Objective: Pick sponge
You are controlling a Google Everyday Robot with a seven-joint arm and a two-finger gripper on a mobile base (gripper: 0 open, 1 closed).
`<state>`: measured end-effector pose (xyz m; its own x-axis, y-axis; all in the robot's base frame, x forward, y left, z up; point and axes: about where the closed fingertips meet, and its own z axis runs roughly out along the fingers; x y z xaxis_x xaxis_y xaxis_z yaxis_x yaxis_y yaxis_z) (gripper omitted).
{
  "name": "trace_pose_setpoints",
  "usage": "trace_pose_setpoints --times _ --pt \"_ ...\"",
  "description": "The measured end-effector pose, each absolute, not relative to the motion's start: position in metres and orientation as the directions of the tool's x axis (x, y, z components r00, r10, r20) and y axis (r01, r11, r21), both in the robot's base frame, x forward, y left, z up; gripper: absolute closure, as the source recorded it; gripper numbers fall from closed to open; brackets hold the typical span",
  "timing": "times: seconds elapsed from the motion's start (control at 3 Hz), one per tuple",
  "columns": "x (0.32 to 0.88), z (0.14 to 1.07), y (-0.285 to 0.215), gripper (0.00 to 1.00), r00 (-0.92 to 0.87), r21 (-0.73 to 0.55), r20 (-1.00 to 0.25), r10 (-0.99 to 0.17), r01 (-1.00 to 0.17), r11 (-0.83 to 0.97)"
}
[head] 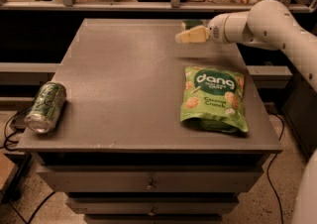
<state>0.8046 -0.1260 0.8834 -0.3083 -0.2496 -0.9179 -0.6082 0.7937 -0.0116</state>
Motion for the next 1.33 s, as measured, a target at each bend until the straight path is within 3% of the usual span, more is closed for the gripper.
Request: trace_pose_setpoints --times 1.0,1.33 --pt "0.854 0.853 -0.126 0.00 -0.368 0.055 -0.917 -0.156 -0.504 0.862" --pt "0.864 0.847 -0.132 0.18 -0.396 0.054 -0.905 -0.155 -0.469 0.882"
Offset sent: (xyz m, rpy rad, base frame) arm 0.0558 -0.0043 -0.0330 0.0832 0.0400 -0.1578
